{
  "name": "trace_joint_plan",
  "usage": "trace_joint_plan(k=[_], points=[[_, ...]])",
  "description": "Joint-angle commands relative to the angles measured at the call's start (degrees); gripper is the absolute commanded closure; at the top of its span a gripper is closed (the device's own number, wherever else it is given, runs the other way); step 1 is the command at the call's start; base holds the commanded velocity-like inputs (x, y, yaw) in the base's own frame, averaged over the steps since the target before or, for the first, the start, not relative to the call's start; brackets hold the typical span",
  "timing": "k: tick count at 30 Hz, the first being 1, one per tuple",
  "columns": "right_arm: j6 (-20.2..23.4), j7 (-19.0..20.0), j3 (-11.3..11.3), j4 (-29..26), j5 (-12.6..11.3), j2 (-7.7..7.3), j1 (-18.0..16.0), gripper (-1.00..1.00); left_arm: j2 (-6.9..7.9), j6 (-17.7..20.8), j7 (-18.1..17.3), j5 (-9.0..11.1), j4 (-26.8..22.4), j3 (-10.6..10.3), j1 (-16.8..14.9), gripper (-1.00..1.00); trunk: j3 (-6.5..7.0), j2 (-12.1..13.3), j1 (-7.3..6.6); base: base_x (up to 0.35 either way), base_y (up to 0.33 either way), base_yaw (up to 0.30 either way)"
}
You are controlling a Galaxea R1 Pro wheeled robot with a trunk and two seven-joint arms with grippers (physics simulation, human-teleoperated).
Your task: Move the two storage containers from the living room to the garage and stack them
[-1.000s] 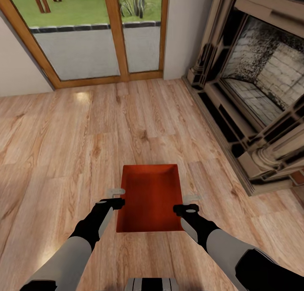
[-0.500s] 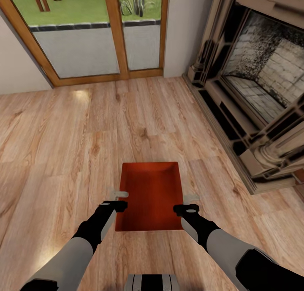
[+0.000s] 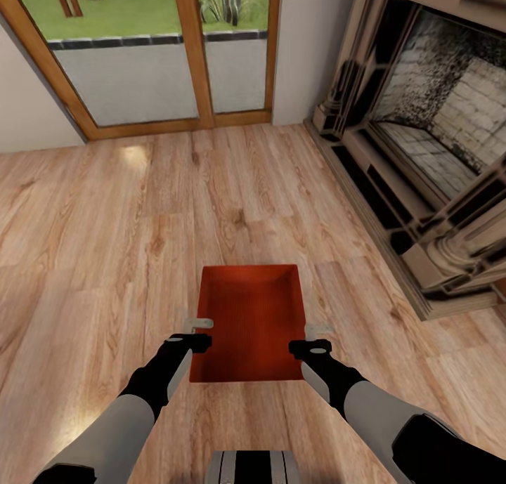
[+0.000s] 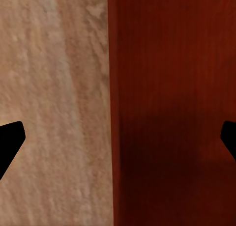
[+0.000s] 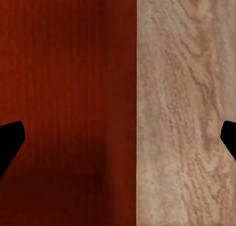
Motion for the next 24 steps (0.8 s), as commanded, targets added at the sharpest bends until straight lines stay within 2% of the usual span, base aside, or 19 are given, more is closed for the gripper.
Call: trace_joint_plan(k=[1, 20, 24], points=[[0.38, -0.42, 0.49, -0.12, -0.23, -0.03, -0.03, -1.00, 0.04, 0.31, 0.38, 0.22, -0.09, -0.26, -0.01, -1.00, -0.22, -0.43, 0.22, 0.000, 0.000, 0.000], [0.36, -0.42, 0.47, -0.12, -0.23, -0.15, -0.03, -1.00, 0.13, 0.31, 0.38, 0.42, -0.13, -0.26, -0.01, -1.00, -0.22, -0.43, 0.22, 0.000, 0.000, 0.000], [0.35, -0.42, 0.46, -0.12, -0.23, -0.13, -0.03, -1.00, 0.15, 0.31, 0.32, 0.44, -0.12, -0.26, -0.01, -1.00, -0.94, -2.03, 1.10, 0.000, 0.000, 0.000]])
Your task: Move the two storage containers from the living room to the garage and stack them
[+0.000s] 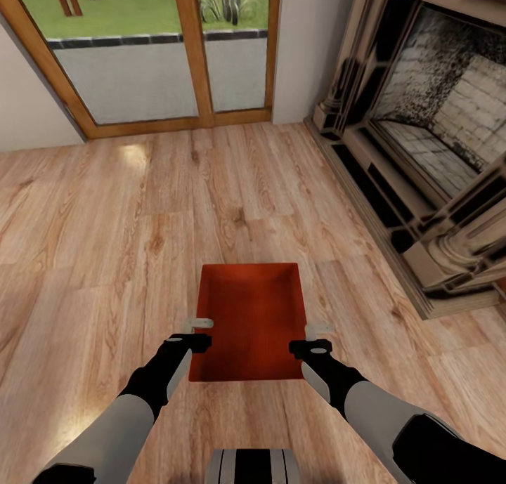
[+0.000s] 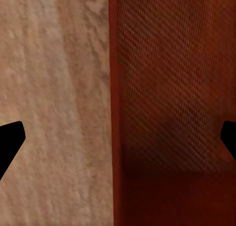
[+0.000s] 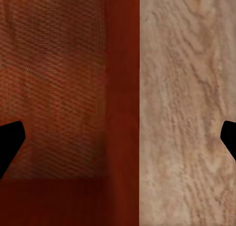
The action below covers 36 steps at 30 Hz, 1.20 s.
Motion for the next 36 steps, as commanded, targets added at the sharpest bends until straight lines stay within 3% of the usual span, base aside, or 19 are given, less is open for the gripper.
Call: trace_joint_plan(k=[1, 5, 11, 16, 36], points=[[0.38, -0.42, 0.49, -0.12, -0.23, -0.03, -0.03, -1.00, 0.03, 0.31, 0.36, 0.23, -0.08, -0.27, -0.01, -1.00, -0.22, -0.43, 0.22, 0.000, 0.000, 0.000], [0.37, -0.42, 0.51, -0.12, -0.23, -0.03, -0.03, -1.00, 0.04, 0.31, 0.36, 0.26, -0.12, -0.27, -0.01, -1.00, -0.94, -2.03, 1.10, 0.000, 0.000, 0.000], [0.35, -0.42, 0.51, -0.12, -0.23, -0.11, -0.03, -1.00, 0.02, 0.31, 0.29, 0.31, -0.16, -0.27, -0.01, -1.00, -0.94, -2.03, 1.10, 0.000, 0.000, 0.000], [0.34, -0.42, 0.51, -0.12, -0.23, -0.12, -0.03, -1.00, 0.03, 0.31, 0.27, 0.32, -0.16, -0.27, -0.01, -1.00, -1.83, -4.04, 2.19, 0.000, 0.000, 0.000], [0.40, -0.37, 0.51, -0.12, -0.16, -0.37, -0.03, -1.00, 0.04, 0.31, 0.01, 0.49, -0.16, -0.18, -0.01, -1.00, -1.83, -4.04, 2.19, 0.000, 0.000, 0.000]])
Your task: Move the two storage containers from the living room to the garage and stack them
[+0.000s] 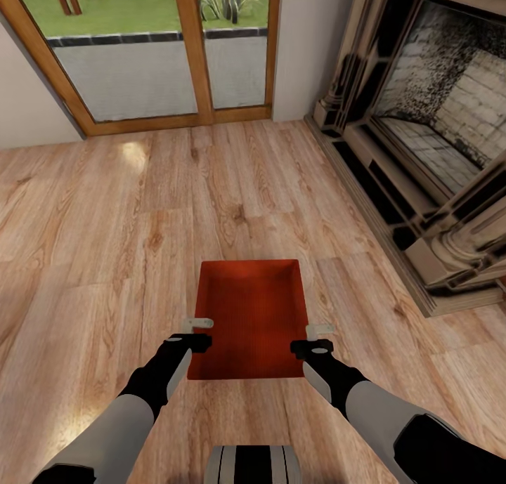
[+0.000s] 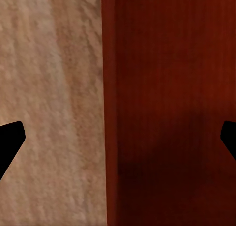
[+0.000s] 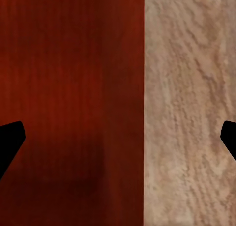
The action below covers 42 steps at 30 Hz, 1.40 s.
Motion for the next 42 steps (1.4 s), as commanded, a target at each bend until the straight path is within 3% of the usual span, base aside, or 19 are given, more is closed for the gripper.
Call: trace_joint_plan(k=[1, 38, 42], points=[[0.38, -0.41, 0.48, -0.12, -0.25, -0.04, -0.03, -1.00, 0.03, 0.30, 0.38, 0.25, -0.09, -0.27, -0.01, -1.00, -0.03, -0.01, -0.01, 0.000, 0.000, 0.000], [0.39, -0.29, 0.62, -0.12, -0.18, -0.22, -0.03, -1.00, 0.14, 0.22, 0.31, 0.52, -0.18, 0.26, -0.01, -1.00, -0.03, -0.01, -0.01, 0.000, 0.000, 0.000], [0.40, -0.26, 0.65, -0.12, 0.86, -0.22, -0.03, -1.00, 0.13, 0.22, 0.31, 0.52, -0.18, 0.26, -0.01, -1.00, -0.03, -0.01, -0.01, 0.000, 0.000, 0.000]])
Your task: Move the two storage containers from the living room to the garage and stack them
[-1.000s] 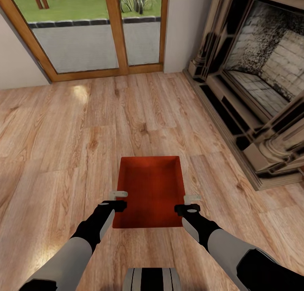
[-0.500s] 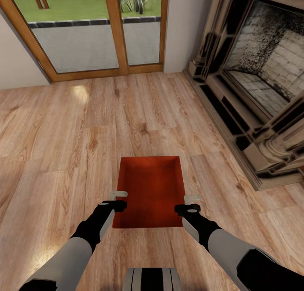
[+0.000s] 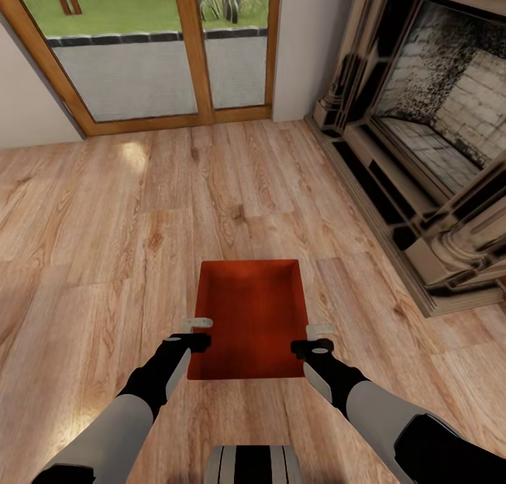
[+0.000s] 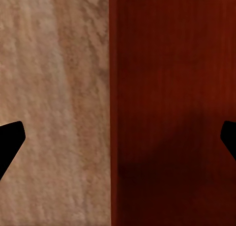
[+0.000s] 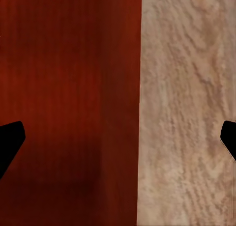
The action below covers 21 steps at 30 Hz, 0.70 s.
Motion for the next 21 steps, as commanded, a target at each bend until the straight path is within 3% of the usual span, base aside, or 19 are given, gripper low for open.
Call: trace_joint_plan(k=[1, 6, 13, 21], points=[[0.38, -0.43, 0.49, -0.12, 0.32, -0.04, -0.03, -1.00, 0.03, 0.30, 0.41, 0.28, -0.09, -0.27, -0.01, -1.00, -0.03, -0.01, -0.01, 0.000, 0.000, 0.000], [0.34, -0.45, 0.48, -0.12, 1.38, 0.04, -0.03, -1.00, 0.04, 0.30, 0.41, 0.28, -0.09, -0.27, -0.01, -1.00, -0.03, -0.01, -0.01, 0.000, 0.000, 0.000], [0.30, -0.46, 0.41, -0.12, 1.58, 0.05, -0.03, -1.00, 0.03, 0.30, 0.41, 0.28, -0.09, -0.34, -0.01, -1.00, -1.29, -2.82, 1.53, 0.000, 0.000, 0.000], [0.35, -0.45, 0.37, -0.12, 1.59, 0.05, -0.03, -1.00, 0.03, 0.56, 0.80, 0.16, -0.09, -0.34, -0.01, -1.00, -1.29, -2.82, 1.53, 0.000, 0.000, 0.000]])
